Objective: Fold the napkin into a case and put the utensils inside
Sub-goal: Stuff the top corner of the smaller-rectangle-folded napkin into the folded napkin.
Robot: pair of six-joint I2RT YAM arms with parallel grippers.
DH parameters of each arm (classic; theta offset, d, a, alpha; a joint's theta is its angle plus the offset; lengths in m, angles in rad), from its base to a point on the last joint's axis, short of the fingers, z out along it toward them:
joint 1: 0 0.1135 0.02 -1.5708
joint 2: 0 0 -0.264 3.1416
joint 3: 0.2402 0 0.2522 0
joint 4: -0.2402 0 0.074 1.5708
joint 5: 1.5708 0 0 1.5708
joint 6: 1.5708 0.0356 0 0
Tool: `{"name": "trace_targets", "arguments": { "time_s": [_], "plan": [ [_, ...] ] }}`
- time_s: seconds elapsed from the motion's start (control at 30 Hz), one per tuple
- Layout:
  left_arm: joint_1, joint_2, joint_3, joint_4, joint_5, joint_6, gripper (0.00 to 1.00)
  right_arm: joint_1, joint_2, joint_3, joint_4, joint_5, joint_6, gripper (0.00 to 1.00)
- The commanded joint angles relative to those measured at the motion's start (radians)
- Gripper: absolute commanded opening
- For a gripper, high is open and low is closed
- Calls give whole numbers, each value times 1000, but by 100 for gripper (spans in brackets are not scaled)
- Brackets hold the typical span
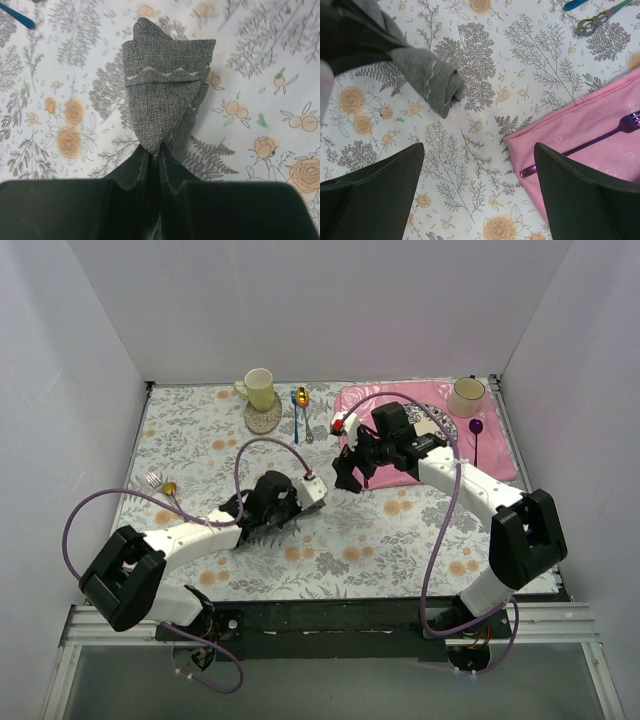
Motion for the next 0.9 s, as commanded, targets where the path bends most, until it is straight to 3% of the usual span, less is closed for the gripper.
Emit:
{"name": "trace_targets", "arguments": {
  "time_s": [0.0, 0.07, 0.23, 0.37, 0.4, 0.5, 0.57, 0.73, 0.87],
  "plan": [
    [-109, -1, -138, 234, -283, 63, 0, -2, 49, 102, 28, -47, 20, 99],
    [-171, 5, -181, 338, -381, 75, 0, -2, 95, 136, 26, -61, 49, 99],
    [-246, -16, -228, 366, -443, 43, 0, -2, 169, 219, -47, -245, 33, 99],
    [-291, -44, -271, 405, -464, 63, 0, 15, 198, 225, -107, -332, -131, 99],
    [-295, -44, -274, 405, -467, 62, 0, 15, 210, 237, -136, -360, -242, 99],
    [-303, -38, -285, 415, -481, 66, 0, 21, 286, 312, -303, -387, -415, 99],
    [-306, -45, -290, 425, -478, 72, 0, 30, 324, 337, -333, -385, -446, 99],
    [-318, -51, -298, 422, -463, 71, 0, 78, 286, 251, -201, -337, -438, 99],
    [-323, -62, -305, 420, -443, 80, 0, 124, 280, 223, -195, -328, -467, 99]
  ]
}}
